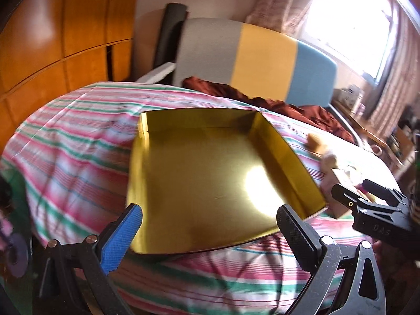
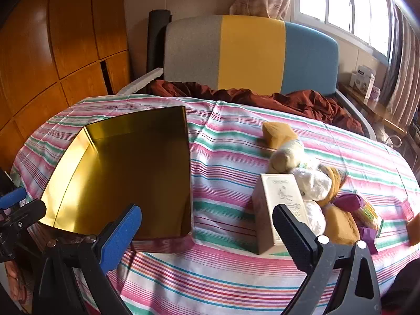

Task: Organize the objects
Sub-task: 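Move both tools toward the boxes on the striped tablecloth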

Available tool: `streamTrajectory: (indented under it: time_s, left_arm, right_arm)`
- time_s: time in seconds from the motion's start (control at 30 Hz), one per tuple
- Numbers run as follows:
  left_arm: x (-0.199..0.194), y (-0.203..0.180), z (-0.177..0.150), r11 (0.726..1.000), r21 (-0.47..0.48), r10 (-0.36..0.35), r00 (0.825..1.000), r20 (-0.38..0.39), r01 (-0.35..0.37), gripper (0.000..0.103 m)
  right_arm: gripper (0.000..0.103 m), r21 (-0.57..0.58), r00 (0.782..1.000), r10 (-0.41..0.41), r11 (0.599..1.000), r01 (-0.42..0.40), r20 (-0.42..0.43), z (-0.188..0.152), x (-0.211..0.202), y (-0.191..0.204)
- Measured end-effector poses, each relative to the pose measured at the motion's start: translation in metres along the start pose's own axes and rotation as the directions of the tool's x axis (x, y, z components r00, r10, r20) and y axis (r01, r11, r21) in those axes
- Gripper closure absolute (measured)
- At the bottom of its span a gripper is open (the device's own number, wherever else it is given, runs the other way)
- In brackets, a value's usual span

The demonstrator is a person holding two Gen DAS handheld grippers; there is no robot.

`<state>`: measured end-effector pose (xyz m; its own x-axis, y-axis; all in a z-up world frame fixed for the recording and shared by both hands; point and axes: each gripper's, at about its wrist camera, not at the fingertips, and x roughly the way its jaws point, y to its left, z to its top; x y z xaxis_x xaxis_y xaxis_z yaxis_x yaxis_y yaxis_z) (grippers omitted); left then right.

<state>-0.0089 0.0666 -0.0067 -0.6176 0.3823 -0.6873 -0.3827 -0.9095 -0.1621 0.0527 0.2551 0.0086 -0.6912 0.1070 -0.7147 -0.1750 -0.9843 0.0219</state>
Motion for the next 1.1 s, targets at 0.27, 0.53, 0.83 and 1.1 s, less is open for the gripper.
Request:
streamTrajectory:
  time_s: [0.27, 0.53, 0.83, 1.1]
  left_arm:
    - [0.015, -0.032, 0.013, 0.986, 0.022, -0.163, 0.984, -0.068, 0.165, 0.0]
    - [0.026, -0.081, 0.022, 0.951, 0.116, -0.274, 0.955, -0.11, 0.286, 0.0]
    - [0.035, -0.136, 0.03, 0.904, 0.227, -0.333, 0.93, -0.154, 0.362, 0.0]
    - [0.073, -0.201, 0.042, 0.884, 0.276, -0.31, 0.915, -0.259, 0.377, 0.0]
  right_arm:
    - [0.001, 0.136, 0.992, -0.016, 0.99, 0.033, -0.124, -0.004, -0.022, -0.1]
    - [0.001, 0.082, 0.925, -0.125, 0.983, 0.165, -0.36, -0.017, -0.037, -0.192]
    - [0.002, 0.075, 0.889, -0.129, 0.981, 0.18, -0.438, -0.037, -0.023, -0.204]
    - [0.005, 0.134, 0.901, -0.121, 0.972, 0.193, -0.416, -0.041, -0.021, -0.213]
